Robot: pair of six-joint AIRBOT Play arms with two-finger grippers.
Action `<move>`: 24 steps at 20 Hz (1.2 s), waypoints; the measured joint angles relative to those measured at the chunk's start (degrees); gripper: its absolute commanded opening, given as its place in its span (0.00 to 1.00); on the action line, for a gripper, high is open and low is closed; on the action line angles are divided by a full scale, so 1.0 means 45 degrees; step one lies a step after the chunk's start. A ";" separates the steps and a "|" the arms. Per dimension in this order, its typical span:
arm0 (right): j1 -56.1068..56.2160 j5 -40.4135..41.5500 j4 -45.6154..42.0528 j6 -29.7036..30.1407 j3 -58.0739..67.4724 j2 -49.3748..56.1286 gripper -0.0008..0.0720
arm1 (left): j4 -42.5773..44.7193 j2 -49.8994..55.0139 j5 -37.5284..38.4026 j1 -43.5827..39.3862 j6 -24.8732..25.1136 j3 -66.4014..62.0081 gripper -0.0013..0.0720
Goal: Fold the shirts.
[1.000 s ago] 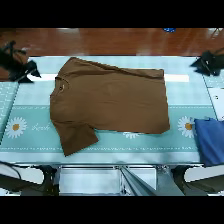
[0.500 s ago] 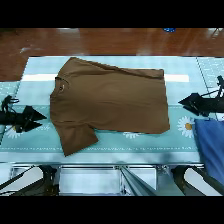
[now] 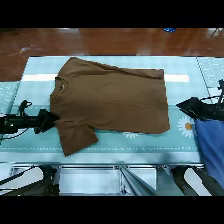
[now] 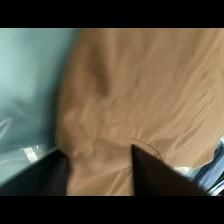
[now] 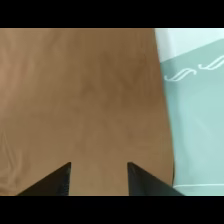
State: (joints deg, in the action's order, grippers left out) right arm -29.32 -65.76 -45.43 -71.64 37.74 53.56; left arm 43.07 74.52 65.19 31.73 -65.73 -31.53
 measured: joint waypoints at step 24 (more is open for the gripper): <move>0.3910 0.1627 -0.0272 -0.1161 0.0403 0.3060 0.04 | -0.0520 0.0529 0.0835 -0.1277 0.0534 -0.1821 0.04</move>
State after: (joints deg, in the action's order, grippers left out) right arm -11.73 -58.43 -46.65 -76.86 39.55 67.33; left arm 40.73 76.90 68.95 25.98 -63.33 -39.72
